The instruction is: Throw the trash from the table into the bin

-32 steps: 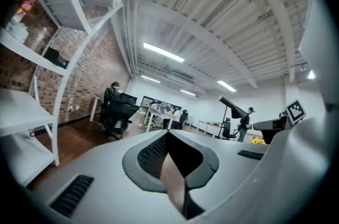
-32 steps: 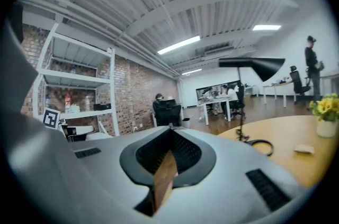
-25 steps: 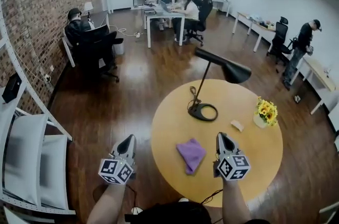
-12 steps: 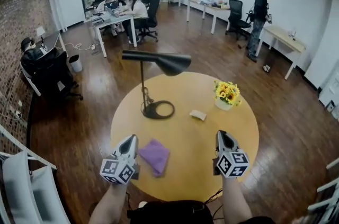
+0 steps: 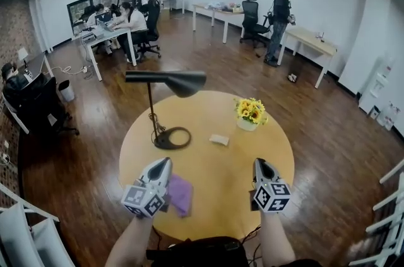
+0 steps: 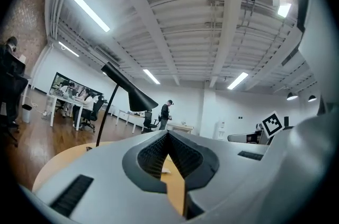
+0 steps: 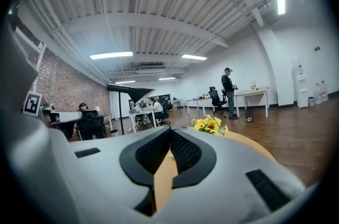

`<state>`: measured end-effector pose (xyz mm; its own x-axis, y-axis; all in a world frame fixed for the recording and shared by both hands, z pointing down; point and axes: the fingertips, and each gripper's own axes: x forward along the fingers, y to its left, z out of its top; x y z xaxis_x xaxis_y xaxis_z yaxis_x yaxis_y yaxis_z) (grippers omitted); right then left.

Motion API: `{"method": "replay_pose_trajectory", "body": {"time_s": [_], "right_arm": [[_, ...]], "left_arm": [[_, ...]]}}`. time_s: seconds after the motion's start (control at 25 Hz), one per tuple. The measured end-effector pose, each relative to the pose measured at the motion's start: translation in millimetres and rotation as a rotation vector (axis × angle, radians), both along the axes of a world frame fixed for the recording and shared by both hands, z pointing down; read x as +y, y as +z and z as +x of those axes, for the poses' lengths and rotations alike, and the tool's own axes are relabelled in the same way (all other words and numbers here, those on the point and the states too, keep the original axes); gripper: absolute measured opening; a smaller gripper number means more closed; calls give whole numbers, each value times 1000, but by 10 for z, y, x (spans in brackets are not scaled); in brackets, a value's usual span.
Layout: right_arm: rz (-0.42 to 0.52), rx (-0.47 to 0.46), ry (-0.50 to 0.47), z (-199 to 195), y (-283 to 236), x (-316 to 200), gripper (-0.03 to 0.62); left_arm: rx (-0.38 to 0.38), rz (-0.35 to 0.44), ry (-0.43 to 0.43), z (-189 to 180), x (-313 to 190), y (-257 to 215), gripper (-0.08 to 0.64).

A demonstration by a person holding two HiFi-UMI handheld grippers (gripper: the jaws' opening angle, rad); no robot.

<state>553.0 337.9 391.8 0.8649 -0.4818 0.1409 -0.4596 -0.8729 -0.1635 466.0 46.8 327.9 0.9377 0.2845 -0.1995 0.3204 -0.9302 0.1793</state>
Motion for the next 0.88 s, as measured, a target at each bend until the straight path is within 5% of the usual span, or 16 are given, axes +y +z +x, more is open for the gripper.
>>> {"method": "replay_pose_trajectory", "body": {"time_s": [0.56,0.88], "right_arm": [[-53,2,-58,-81,-39,-545,2],[-183,74,-152,-156,-136,-1033,2]], "left_arm": [[27,-47,-12,-143,-506,-15,2],[44,-45,15,-306,-770,-54,2]]}}
